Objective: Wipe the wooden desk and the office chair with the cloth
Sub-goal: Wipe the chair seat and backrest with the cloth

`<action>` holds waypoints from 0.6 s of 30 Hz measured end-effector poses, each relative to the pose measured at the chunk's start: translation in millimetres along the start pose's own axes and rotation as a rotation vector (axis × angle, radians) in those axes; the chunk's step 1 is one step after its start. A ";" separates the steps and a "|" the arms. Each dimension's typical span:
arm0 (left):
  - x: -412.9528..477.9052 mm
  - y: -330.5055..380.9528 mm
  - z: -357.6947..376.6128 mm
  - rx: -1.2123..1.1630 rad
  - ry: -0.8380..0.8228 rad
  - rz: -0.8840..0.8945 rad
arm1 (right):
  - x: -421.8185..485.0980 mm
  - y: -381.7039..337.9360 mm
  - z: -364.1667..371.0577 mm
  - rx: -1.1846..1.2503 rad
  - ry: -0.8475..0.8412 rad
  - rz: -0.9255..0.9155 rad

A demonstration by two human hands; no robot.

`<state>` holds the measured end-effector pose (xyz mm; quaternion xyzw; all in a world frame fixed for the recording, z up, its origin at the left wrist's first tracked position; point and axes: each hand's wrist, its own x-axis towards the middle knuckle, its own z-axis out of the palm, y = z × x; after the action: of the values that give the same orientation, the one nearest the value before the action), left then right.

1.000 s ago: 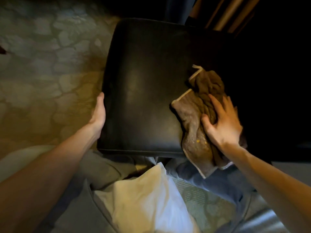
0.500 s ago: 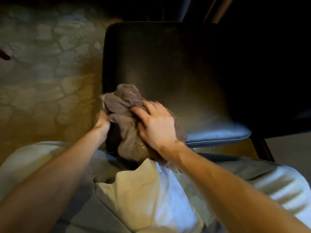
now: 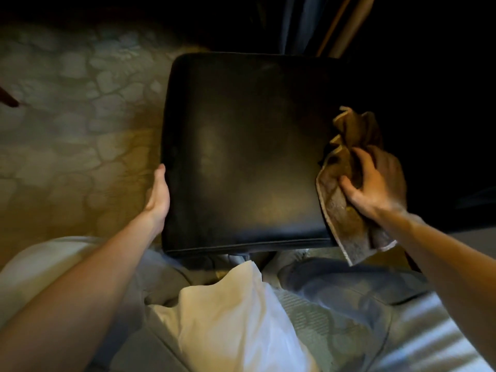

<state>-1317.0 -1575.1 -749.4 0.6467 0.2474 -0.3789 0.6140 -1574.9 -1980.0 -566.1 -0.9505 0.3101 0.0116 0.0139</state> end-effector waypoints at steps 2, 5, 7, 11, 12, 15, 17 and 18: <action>0.8 1.1 -1.8 0.000 0.024 0.003 | 0.6 -9.3 7.0 -0.021 0.103 0.053; 24.0 -1.0 -12.0 0.008 0.041 -0.009 | 3.8 -21.7 7.1 -0.110 0.175 0.097; 23.0 5.5 -11.0 0.022 0.068 -0.042 | 3.1 -29.5 4.1 -0.103 0.162 0.103; -1.3 17.5 0.9 0.032 0.085 -0.009 | -14.6 -57.5 10.5 -0.051 0.208 -0.071; -11.5 20.6 6.3 0.042 0.094 -0.013 | -19.9 -70.3 12.8 -0.026 0.226 -0.118; -20.7 23.3 12.5 0.043 0.122 -0.017 | -36.3 -126.5 14.1 0.083 0.223 -0.213; -17.6 21.1 12.8 0.034 0.140 0.009 | -49.2 -178.3 15.6 0.168 0.216 -0.275; -23.6 20.2 13.4 0.036 0.142 0.045 | -55.8 -205.8 16.4 0.207 0.199 -0.317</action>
<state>-1317.6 -1587.3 -717.9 0.6884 0.2686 -0.3226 0.5915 -1498.8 -1780.4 -576.9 -0.9774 0.1559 -0.1164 0.0826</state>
